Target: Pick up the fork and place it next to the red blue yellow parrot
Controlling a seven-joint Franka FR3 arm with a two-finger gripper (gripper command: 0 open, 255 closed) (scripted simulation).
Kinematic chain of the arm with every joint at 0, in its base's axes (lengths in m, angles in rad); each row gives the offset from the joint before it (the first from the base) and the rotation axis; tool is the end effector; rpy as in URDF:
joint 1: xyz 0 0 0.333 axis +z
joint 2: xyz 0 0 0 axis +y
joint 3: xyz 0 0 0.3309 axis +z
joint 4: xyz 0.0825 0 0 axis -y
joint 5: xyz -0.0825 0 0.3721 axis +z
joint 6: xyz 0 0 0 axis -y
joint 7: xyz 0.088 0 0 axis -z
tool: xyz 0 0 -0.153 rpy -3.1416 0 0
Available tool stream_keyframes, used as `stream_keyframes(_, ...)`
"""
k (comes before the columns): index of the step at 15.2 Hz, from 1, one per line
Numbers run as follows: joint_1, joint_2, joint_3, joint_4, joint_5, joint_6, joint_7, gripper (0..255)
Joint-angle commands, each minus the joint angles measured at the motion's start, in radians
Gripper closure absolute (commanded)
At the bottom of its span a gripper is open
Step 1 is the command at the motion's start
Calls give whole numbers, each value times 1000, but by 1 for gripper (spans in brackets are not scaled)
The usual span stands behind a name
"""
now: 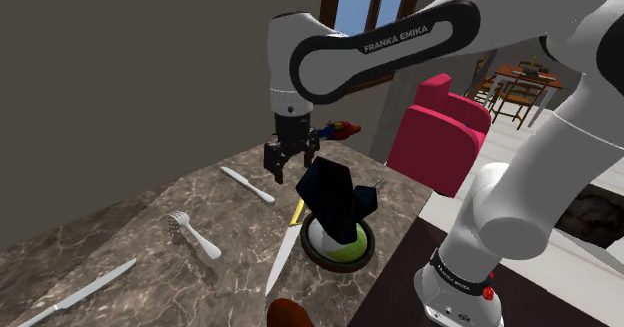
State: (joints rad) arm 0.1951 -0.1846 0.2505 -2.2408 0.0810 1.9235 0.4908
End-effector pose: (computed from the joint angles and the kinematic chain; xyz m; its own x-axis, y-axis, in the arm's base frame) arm 0.4065 0.2060 0.4068 0.9872 -0.0876 -0.1335 -0.0827 -0.9957 0.0419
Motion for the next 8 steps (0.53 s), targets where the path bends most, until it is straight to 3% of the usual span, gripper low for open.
stream_keyframes(1, 13, 73, 24, 48, -6, 29, 37, 0)
stream_keyframes(8, 66, 317, 80, 245, -62, 79, 156, 0)
